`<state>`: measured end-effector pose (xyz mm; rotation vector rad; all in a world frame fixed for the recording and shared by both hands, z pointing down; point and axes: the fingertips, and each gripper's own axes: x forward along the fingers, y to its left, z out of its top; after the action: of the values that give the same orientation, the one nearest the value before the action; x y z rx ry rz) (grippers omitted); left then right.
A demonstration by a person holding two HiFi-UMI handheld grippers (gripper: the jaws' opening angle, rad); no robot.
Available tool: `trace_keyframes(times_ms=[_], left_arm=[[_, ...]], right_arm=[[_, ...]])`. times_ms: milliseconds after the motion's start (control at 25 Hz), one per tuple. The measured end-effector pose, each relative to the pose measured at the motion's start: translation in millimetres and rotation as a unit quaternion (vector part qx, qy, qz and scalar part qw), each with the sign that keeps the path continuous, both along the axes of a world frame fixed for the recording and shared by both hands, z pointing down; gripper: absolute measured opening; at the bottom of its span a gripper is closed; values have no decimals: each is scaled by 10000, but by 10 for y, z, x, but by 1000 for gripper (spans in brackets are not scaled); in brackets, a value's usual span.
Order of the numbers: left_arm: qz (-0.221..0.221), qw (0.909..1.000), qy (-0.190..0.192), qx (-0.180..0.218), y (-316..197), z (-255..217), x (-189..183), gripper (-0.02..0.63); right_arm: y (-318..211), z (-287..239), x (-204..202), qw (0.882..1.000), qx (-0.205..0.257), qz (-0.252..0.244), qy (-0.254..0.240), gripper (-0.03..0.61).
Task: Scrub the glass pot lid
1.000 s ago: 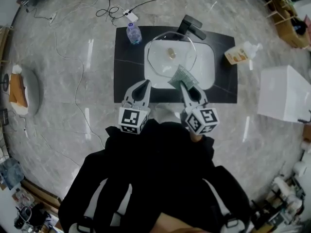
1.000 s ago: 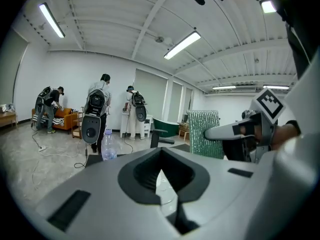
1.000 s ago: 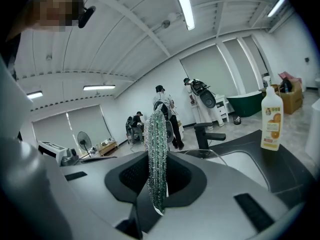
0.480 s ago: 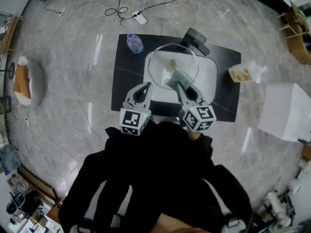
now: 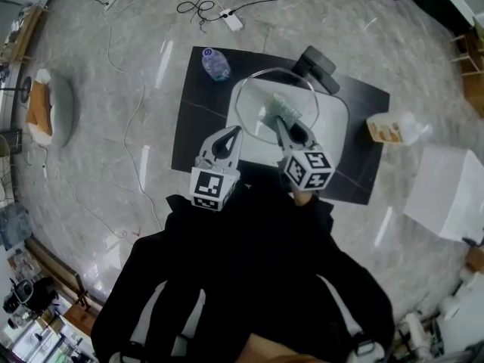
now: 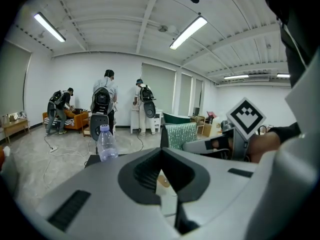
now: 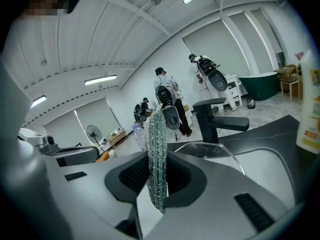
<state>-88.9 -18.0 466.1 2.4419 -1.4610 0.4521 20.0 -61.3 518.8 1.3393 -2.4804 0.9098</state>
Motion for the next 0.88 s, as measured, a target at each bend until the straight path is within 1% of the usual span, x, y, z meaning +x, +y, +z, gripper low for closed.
trace_keyframes(times_ms=[120, 240, 400, 520, 720, 880], left_arm=[[-78, 10000, 23, -40, -2, 61, 18, -6], [-99, 9999, -5, -85, 11, 145, 40, -6], [-102, 9998, 24, -147, 18, 242, 113, -5], [-76, 9998, 20, -166, 18, 269, 152, -6], [-78, 9998, -24, -198, 11, 279, 152, -5], [-110, 9997, -44, -225, 15, 287, 117, -6]], right_arm=[[-122, 138, -42, 10000, -21, -29, 42, 66], [-233, 268, -96, 9999, -78, -66, 12, 66], [-407, 433, -158, 9998, -130, -119, 98, 66], [-520, 597, -228, 9993, -287, -133, 174, 66], [-685, 973, -369, 9973, -687, -159, 193, 66], [-780, 1173, -458, 9960, -845, -162, 244, 66]])
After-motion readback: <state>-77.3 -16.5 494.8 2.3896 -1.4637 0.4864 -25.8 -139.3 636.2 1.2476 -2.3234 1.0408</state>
